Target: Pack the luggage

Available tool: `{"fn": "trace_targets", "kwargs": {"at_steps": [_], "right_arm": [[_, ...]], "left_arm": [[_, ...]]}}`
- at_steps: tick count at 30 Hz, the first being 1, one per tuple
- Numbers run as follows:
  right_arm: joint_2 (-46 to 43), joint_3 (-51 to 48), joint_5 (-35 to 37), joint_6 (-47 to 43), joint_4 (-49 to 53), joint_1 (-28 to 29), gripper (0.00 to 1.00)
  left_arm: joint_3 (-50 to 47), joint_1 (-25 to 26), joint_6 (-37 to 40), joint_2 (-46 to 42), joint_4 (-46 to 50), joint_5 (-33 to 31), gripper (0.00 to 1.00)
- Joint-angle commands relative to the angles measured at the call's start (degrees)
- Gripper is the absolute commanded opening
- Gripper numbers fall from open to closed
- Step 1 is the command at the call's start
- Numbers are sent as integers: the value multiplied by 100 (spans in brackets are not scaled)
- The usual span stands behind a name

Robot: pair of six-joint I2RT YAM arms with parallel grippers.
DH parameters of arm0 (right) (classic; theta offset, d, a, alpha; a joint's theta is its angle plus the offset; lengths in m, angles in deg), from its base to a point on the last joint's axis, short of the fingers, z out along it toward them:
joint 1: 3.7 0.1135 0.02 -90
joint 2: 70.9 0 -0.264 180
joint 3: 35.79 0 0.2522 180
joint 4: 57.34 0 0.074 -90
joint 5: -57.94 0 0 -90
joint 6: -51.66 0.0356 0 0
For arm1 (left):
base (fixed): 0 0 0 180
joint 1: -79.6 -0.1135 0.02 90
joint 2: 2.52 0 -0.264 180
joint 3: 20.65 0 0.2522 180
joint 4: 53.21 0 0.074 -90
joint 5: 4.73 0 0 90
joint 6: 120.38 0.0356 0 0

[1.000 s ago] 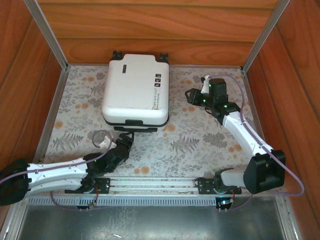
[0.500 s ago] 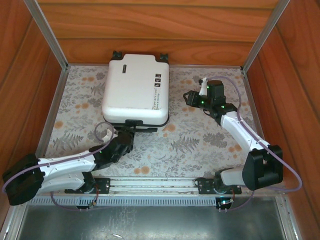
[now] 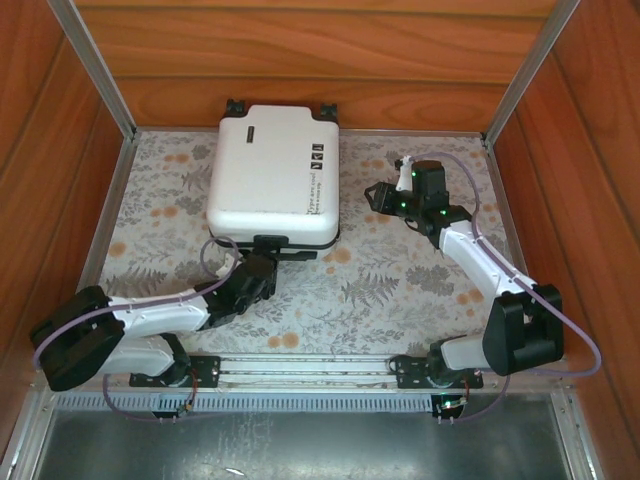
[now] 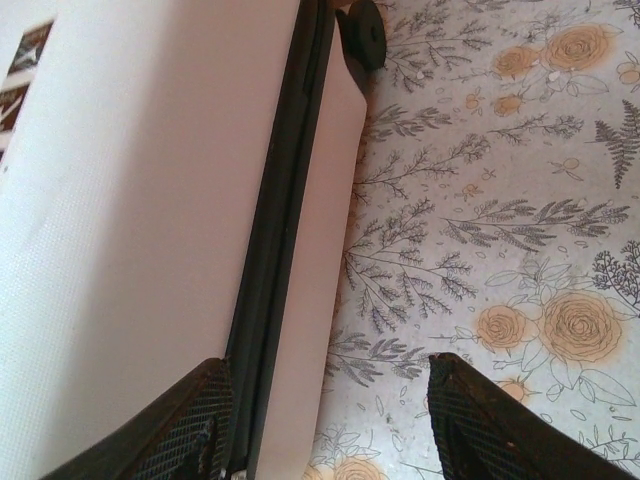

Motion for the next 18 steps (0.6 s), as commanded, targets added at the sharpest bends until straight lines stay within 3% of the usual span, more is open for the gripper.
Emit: {"fn": "trace_targets", "kwargs": {"at_steps": [1, 5, 13, 18], "right_arm": [[27, -36, -131, -127, -95, 1, 56], [18, -77, -200, -184, -127, -5, 56], [-33, -286, -312, -295, -254, -13, 56], [-40, -435, -721, -430, -492, -15, 56]], "left_arm": [[54, -193, -98, 357, -71, 132, 65], [169, -267, -100, 698, -133, 200, 33], [233, -275, -248, 1180, -203, 104, 23], [235, -278, -325, 1515, -235, 14, 10]]}}
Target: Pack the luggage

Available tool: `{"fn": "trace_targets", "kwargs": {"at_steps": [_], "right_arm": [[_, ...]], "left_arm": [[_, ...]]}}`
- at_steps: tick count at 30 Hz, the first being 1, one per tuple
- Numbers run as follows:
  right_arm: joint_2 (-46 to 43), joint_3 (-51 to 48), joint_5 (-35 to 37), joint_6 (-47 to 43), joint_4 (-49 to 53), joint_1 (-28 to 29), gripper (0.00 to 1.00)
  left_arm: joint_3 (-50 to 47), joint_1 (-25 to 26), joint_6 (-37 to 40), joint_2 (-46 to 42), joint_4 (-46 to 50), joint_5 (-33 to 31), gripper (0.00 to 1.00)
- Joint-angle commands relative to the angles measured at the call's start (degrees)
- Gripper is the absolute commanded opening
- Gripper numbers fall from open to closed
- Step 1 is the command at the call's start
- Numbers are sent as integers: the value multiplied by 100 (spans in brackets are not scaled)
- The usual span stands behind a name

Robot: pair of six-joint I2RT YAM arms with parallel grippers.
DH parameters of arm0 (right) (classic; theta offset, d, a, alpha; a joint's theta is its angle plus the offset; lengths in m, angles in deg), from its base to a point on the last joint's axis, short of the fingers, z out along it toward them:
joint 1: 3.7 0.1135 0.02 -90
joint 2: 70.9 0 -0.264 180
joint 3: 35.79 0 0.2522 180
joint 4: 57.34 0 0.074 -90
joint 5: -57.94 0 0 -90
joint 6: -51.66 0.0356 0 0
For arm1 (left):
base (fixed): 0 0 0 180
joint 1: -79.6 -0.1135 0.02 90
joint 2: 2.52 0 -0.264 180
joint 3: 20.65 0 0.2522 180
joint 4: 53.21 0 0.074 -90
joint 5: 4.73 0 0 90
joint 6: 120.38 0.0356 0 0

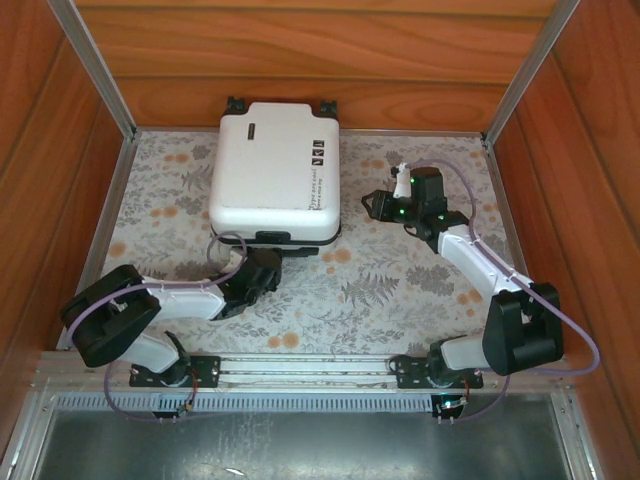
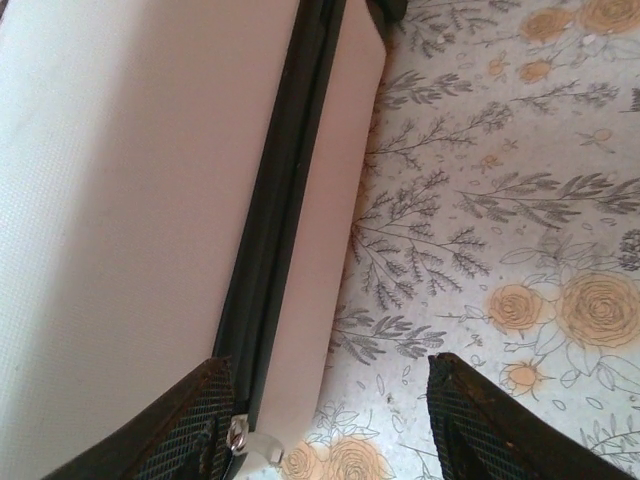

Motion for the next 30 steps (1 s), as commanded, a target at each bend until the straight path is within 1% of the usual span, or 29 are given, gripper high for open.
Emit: {"fn": "trace_targets", "kwargs": {"at_steps": [1, 3, 6, 8, 11, 13, 16, 19, 23, 25, 27, 30], "right_arm": [[-66, -116, -499, -309, -316, -12, 56], [-157, -305, -608, -466, -587, -3, 56], [-426, -815, -713, -695, -1270, -1, 57], [-564, -1123, -641, -732, -1582, -6, 58], [-536, -1182, -549, -774, -1450, -13, 59], [-469, -1193, -665, -788, -1340, -9, 59], [-415, -1362, -783, -744, -1468, -7, 61], [-447, -1778, -996, -704, -2095, -6, 61], [-443, -2277, -1699, -802, -2846, 15, 62], [-445, -2466, -1900, -943, -3076, 101, 63], [-467, -2609, -1830, -1129, -3139, 257, 63], [-418, -2661, -1373, -1541, -3107, 720, 64]], "left_arm": [[-64, -35, 12, 468, 433, 41, 7], [-102, -40, -6, 596, 401, 14, 1], [-202, -48, -36, 774, 282, 37, 0], [-258, -74, -36, 883, 204, 124, 0], [-358, -139, 0, 1007, 63, 288, 0], [-454, -200, 81, 1008, 3, 373, 0], [-681, -292, 169, 906, -15, 462, 0], [-927, -363, 202, 760, -11, 450, 0], [-1234, -446, 185, 546, -11, 409, 0], [-1398, -494, 183, 406, -4, 369, 0], [-1569, -552, 185, 242, -2, 301, 0], [-1731, -687, 259, 36, 32, 262, 0]]}}
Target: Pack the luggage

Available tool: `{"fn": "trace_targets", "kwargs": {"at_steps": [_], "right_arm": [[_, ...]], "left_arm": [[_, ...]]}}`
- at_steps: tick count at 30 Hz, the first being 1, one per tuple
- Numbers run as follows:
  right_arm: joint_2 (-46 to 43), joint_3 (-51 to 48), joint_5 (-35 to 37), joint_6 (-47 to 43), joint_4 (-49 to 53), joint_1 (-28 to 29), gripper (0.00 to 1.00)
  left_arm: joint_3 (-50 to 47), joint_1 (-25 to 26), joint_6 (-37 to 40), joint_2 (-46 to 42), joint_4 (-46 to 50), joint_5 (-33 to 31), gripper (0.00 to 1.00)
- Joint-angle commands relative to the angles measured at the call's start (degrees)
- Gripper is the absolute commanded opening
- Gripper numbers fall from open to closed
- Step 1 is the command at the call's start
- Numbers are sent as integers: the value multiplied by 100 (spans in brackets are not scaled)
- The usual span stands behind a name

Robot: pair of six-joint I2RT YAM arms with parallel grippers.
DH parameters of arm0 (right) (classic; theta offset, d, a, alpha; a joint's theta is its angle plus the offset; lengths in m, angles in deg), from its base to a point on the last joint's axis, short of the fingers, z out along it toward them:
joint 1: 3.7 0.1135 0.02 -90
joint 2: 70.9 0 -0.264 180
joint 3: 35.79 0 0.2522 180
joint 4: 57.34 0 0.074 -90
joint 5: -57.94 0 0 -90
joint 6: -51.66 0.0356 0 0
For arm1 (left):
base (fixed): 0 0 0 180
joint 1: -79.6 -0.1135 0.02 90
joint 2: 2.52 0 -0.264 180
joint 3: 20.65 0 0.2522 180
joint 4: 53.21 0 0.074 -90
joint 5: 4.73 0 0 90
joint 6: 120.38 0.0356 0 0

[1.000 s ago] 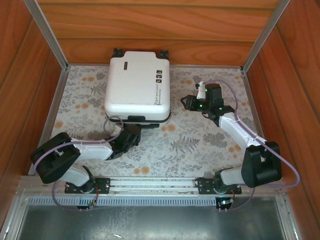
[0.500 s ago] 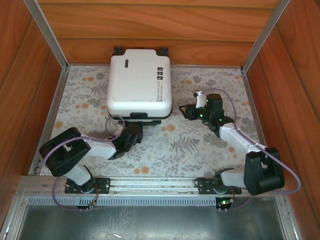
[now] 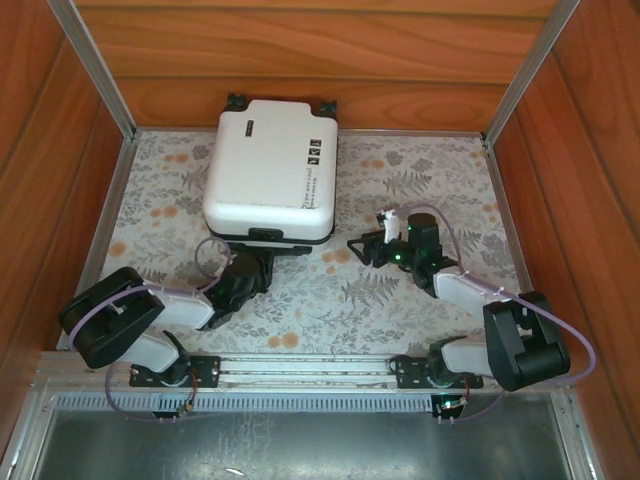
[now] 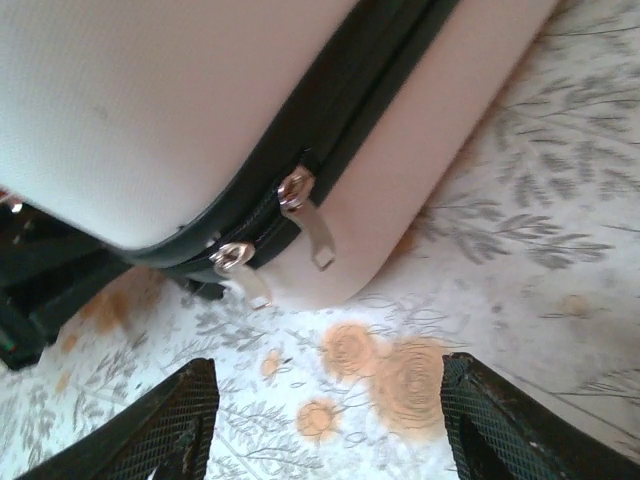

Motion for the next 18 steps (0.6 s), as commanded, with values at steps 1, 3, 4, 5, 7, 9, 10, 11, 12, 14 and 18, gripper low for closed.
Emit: {"fn": "trace_targets", "kwargs": {"at_steps": [1, 3, 4, 5, 7, 9, 10, 11, 12, 14, 18], "right_arm": [[93, -34, 210, -645, -369, 514, 64], [228, -92, 448, -749, -621, 781, 64], [326, -153, 526, -742, -875, 874, 64], [403, -213, 579, -711, -1117, 948, 64], [550, -273, 639, -680, -1433, 1069, 64], [640, -264, 712, -742, -1555, 1209, 64], [678, -247, 791, -782, -1591, 1300, 64], [735, -221, 880, -806, -1601, 1363, 64], [799, -185, 934, -803, -1605, 1411, 64], [917, -105, 1091, -781, -1617, 1476, 63], [1143, 18, 1181, -733, -1847, 1575, 60]], "left_arm": [[-559, -239, 110, 146, 1764, -198, 0], [-563, -283, 175, 89, 1786, -191, 0], [-568, -303, 186, 73, 1801, -180, 0], [-578, -313, 194, 60, 1808, -169, 0], [-606, -331, 204, 34, 1819, -173, 0], [-640, -340, 204, 1, 1835, -171, 0], [-661, -347, 213, -23, 1845, -176, 0], [-676, -352, 215, -36, 1854, -184, 0], [-703, -348, 212, -58, 1863, -195, 0], [-721, -359, 222, -96, 1894, -226, 0], [-739, -361, 248, -132, 1955, -246, 0]]}}
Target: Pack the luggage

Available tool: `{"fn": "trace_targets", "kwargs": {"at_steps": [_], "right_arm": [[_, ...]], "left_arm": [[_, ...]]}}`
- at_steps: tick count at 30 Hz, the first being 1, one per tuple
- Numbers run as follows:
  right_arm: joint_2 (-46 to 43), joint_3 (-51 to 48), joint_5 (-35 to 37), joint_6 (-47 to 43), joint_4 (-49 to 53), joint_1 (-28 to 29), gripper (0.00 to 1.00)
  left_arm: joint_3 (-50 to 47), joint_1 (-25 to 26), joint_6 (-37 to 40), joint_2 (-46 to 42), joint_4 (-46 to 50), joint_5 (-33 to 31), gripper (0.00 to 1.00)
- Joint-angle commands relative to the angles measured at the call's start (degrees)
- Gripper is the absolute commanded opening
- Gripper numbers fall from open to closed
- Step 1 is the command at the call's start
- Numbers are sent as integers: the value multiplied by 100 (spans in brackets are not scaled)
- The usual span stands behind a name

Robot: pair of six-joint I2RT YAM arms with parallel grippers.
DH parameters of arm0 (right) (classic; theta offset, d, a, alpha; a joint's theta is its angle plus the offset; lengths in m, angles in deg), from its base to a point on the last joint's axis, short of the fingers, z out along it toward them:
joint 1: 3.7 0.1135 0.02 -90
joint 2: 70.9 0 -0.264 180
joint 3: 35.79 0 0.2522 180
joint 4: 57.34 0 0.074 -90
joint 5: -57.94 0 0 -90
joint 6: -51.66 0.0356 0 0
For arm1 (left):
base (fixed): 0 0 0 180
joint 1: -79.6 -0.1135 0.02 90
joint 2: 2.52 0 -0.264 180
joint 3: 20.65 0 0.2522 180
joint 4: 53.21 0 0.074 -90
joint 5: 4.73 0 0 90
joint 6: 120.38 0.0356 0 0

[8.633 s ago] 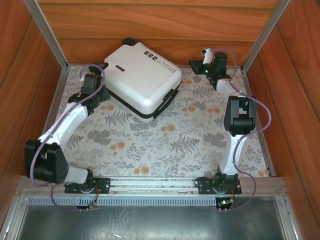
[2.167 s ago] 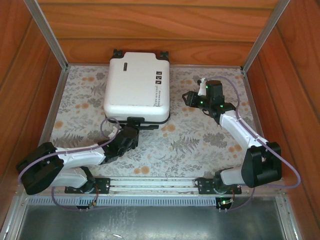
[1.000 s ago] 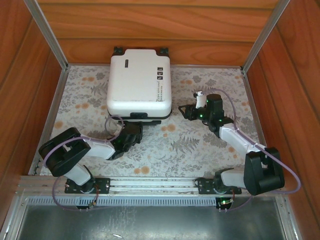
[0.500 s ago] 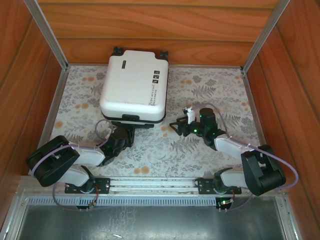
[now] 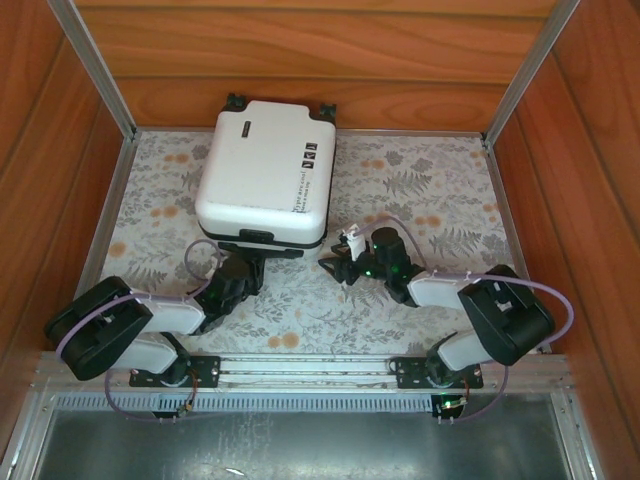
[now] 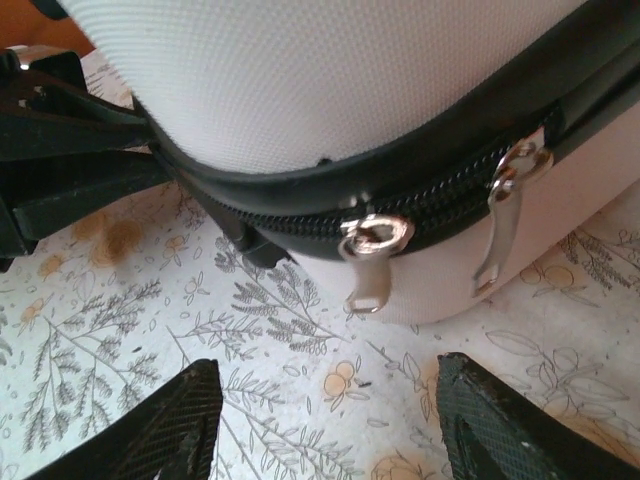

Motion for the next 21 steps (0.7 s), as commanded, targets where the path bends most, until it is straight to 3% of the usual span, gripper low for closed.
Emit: {"fn": "trace_targets", "kwargs": {"at_steps": [1, 11, 15, 18, 21], "right_arm": [[197, 191, 257, -72, -388, 99, 59], [673, 578, 718, 88, -561, 301, 46], [668, 577, 900, 126, -563, 315, 29], [527, 522, 1260, 145, -459, 315, 11], [359, 484, 1495, 124, -302, 312, 1]], "left_arm": [[-448, -148, 19, 258, 1896, -317, 0], [-466, -156, 49, 263, 1975, -362, 0], [-508, -151, 44, 250, 2002, -374, 0], [-586, -153, 3, 216, 2011, -440, 0], [-678, -152, -8, 196, 2033, -546, 0]]}}
